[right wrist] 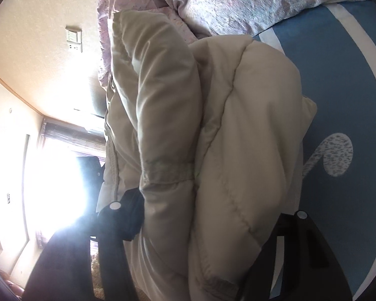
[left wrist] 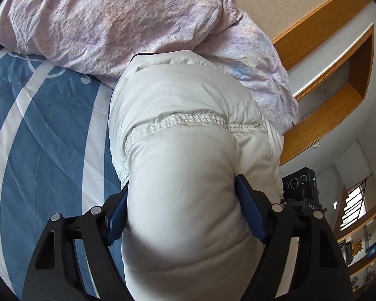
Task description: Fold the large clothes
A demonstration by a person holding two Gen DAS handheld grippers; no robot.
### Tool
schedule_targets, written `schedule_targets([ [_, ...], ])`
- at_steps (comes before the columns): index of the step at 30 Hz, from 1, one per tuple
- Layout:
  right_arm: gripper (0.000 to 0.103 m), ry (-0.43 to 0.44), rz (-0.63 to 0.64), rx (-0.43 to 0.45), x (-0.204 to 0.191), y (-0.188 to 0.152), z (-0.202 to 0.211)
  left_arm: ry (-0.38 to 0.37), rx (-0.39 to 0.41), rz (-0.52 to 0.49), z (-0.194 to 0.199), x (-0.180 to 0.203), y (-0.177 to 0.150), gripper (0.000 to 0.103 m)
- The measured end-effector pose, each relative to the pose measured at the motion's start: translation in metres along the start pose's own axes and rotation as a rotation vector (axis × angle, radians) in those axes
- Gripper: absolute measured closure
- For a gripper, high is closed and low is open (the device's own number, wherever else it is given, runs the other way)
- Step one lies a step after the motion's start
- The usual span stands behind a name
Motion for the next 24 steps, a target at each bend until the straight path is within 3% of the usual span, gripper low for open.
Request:
schedule_targets([
  [4,0.047,-0.014,-0.009,0.024,0.001,-0.007,-0.001,0.008,-0.007,-0.029,-0.006,-0.006,0.001,0.025],
  [9,0.041,-0.009,-0.08,0.049,0.026,-0.016,0.002,0.075,-0.004,-0.113,-0.018,-0.01,0.0,0.02],
  [15,0.037,-0.05,-0.092,0.074,0.029,-0.026,0.002,0.158,0.006,-0.171,-0.021,-0.006,0.002,0.015],
  [17,0.034,-0.06,-0.094,0.082,0.027,-0.03,0.001,0.227,0.042,-0.21,-0.011,0.004,0.003,0.015],
  [20,0.02,-0.166,-0.069,0.143,0.021,-0.036,0.012,0.348,0.129,-0.327,0.01,0.029,0.0,0.016],
  [24,0.017,-0.382,0.018,0.328,-0.009,-0.039,0.051,0.386,0.191,-0.445,0.033,0.066,-0.018,0.015],
])
Point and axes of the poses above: each gripper's, at about its wrist camera, not at the fingertips, and z roughly against the way its jaws point, x to its right, y to its top, the point moved 6 cm from there along -z, roughly the way its jaws point, and after that the axes turned 1 degree about y, right-handed, at the moved point
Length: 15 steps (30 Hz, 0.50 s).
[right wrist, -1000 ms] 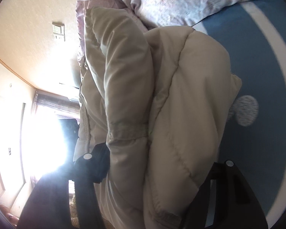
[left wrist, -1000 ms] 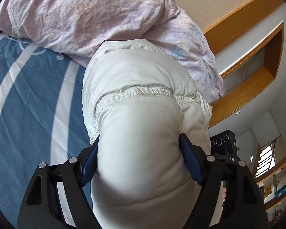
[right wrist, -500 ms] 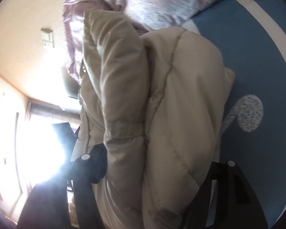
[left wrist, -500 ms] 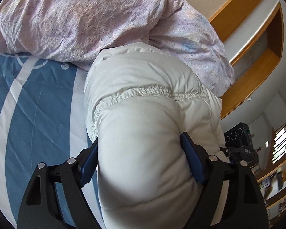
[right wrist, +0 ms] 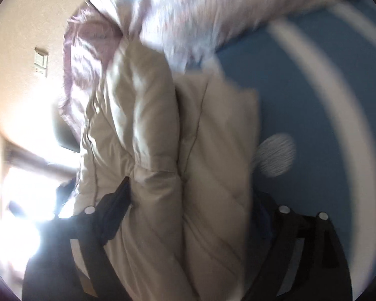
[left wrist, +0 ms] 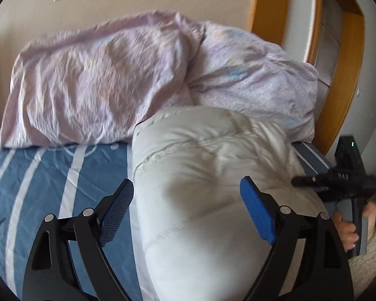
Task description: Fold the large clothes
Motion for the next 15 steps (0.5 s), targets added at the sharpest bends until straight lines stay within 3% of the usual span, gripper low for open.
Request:
schedule_targets([
  [2,0.016,-0.07,0.028,0.106,-0.005,0.01,0.024,-0.012,0.011,-0.022,0.009,0.015,0.001,0.015],
  [4,0.016,-0.072,0.038,0.165,-0.02,0.019,0.037,-0.045,-0.01,-0.02,0.007,0.026,0.0,0.015],
  [9,0.025,-0.109,0.082,0.146,-0.053,0.029,0.01,-0.067,-0.063,-0.023,-0.008,0.044,-0.011,0.015],
  [11,0.034,-0.088,0.073,0.115,-0.055,0.03,-0.006,-0.043,-0.068,-0.045,-0.014,0.049,-0.016,0.015],
  [13,0.062,-0.054,0.068,0.092,-0.054,0.029,-0.021,-0.025,-0.064,-0.067,-0.018,0.052,-0.019,0.013],
  [15,0.069,-0.092,0.075,0.1,-0.045,0.029,-0.029,-0.03,-0.066,-0.068,-0.023,0.054,-0.021,0.012],
])
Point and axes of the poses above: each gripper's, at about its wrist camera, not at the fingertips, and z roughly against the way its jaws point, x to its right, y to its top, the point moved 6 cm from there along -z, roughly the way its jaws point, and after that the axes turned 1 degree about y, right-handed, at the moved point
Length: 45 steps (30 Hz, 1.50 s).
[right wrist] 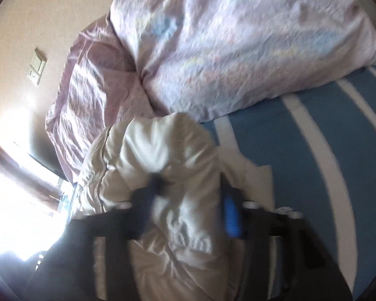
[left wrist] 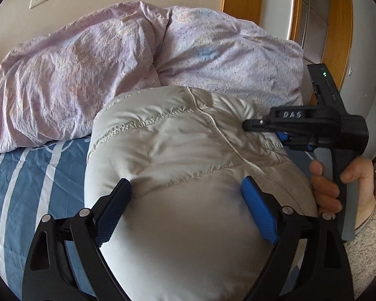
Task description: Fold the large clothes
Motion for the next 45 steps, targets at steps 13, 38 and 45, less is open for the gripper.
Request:
schedule_targets([
  [13,0.076,-0.072,-0.053,-0.033,0.031,-0.01,-0.035,0.013,0.007,-0.038,-0.02,0.02,-0.005,0.008],
  [38,0.065,-0.126,0.277,0.022,-0.006,-0.073,0.014,0.04,-0.006,-0.109,-0.04,0.031,-0.009,0.003],
  [45,0.065,-0.154,0.307,0.011,-0.003,-0.076,0.003,-0.011,0.005,-0.069,0.005,0.018,-0.001,0.003],
])
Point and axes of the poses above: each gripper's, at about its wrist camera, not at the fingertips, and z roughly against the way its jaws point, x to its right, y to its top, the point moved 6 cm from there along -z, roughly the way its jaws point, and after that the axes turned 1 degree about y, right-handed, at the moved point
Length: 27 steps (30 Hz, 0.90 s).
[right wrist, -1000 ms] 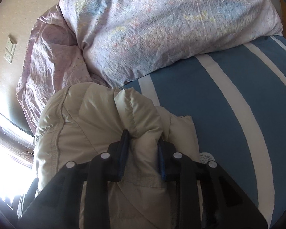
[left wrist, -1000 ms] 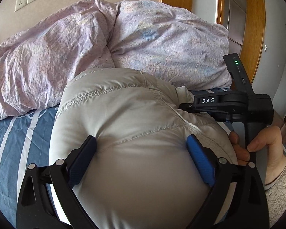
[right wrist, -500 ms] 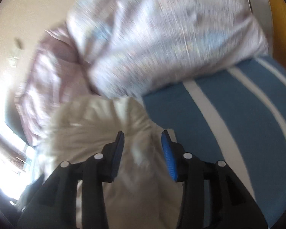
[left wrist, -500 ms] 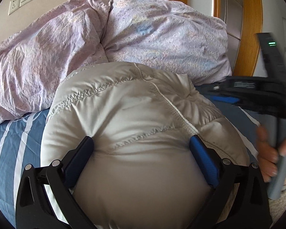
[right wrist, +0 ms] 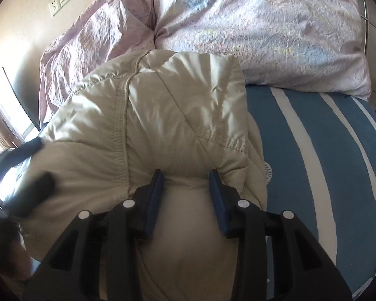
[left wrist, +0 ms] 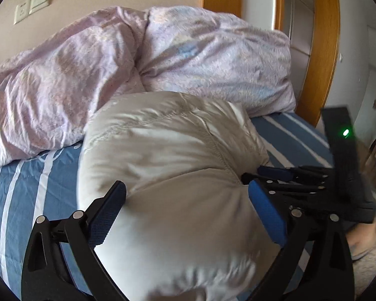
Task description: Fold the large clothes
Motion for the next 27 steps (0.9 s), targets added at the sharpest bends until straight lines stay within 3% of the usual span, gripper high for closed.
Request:
schedule_targets([
  [4,0.065,-0.003,0.005,0.012,0.0,-0.003,-0.001,0.08,-0.04,0.029,0.0,-0.028,-0.006,0.003],
  [6,0.065,-0.012,0.015,0.018,-0.003,-0.004,0.0,0.084,-0.077,0.027,-0.009,-0.032,-0.016,0.003],
  [10,0.065,-0.022,0.023,0.04,-0.003,-0.006,0.003,0.13,-0.078,-0.033,-0.019,-0.029,-0.029,0.001],
  [19,0.065,-0.07,0.034,0.044,-0.001,-0.016,0.014,0.128,-0.091,-0.019,-0.026,-0.033,-0.037,0.001],
  [23,0.065,-0.094,0.036,0.038,-0.006,-0.024,0.039,0.11,-0.092,0.015,-0.019,-0.039,-0.037,0.001],
  [27,0.064,-0.115,0.056,0.021,0.001,-0.037,0.024,0.129,-0.084,-0.005,-0.023,-0.033,-0.037,0.001],
])
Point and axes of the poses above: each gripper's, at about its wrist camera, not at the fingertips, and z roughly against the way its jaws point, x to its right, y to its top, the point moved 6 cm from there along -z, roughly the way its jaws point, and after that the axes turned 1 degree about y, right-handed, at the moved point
